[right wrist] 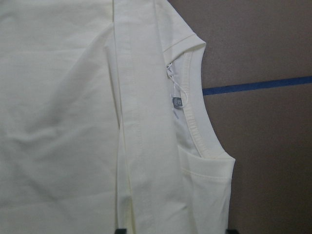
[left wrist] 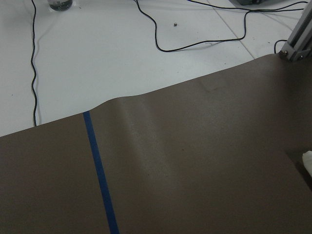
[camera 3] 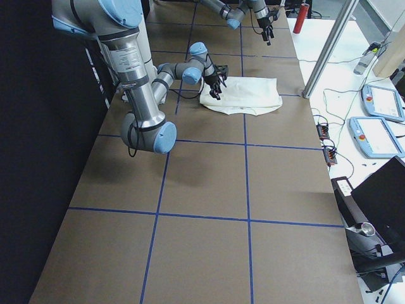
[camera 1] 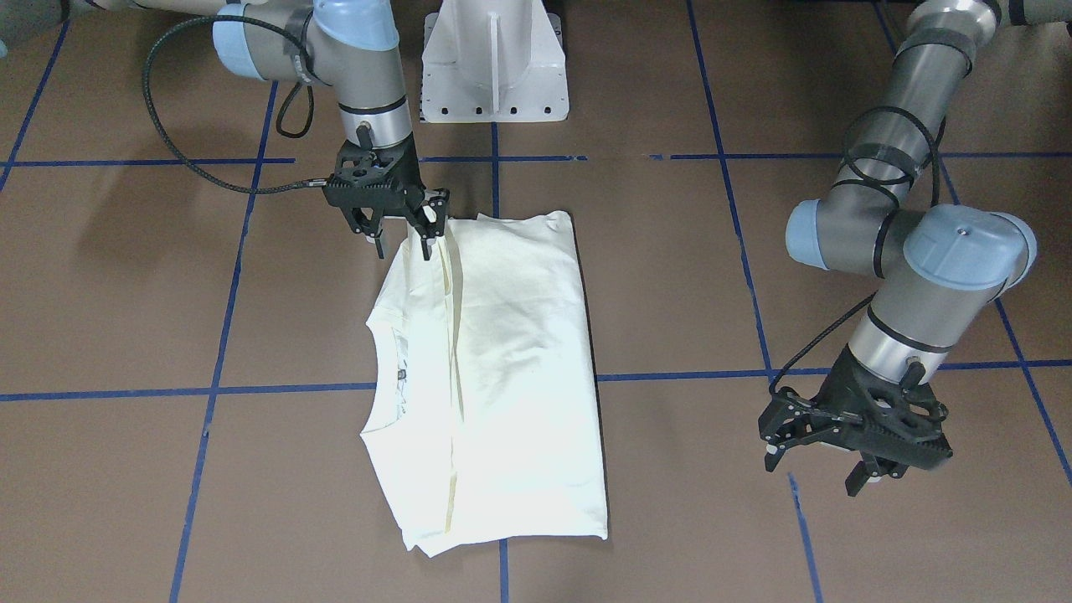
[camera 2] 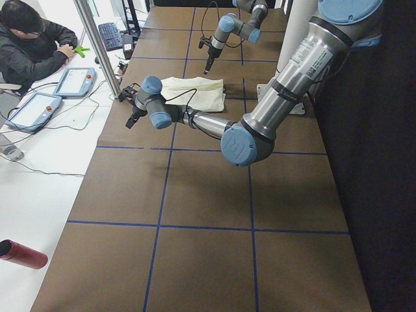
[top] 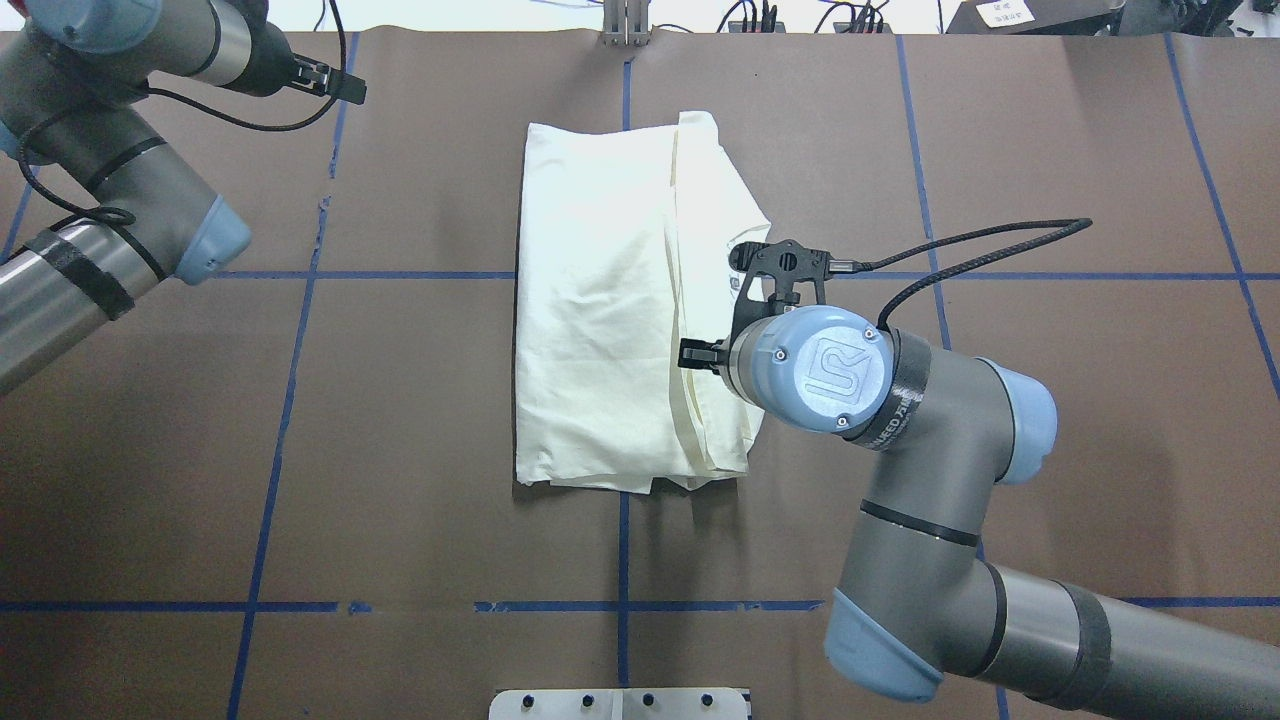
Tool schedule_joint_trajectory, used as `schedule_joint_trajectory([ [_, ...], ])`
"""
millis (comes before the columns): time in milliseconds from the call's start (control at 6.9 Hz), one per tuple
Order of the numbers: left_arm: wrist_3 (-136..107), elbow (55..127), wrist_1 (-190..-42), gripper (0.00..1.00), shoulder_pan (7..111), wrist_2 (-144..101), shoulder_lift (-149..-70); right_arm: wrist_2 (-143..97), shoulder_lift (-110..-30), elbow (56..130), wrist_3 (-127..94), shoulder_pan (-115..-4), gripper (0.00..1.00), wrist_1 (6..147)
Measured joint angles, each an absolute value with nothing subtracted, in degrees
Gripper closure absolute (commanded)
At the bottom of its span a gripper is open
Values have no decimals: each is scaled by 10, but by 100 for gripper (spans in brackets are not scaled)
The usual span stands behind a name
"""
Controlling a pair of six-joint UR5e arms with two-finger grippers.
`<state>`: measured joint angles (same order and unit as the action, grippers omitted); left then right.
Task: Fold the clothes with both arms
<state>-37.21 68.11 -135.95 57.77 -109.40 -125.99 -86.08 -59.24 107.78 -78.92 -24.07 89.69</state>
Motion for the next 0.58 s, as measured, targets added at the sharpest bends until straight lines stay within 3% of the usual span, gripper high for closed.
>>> schedule_joint_trajectory([
  [290,-373,682,-1359,0,577,-1094,-1259,-782,-599,1090,-721,-182,1,921],
  [579,-379,683,-1359,0,574,-1094,-1259,-718,-615,1091,-677,-131,45,923],
])
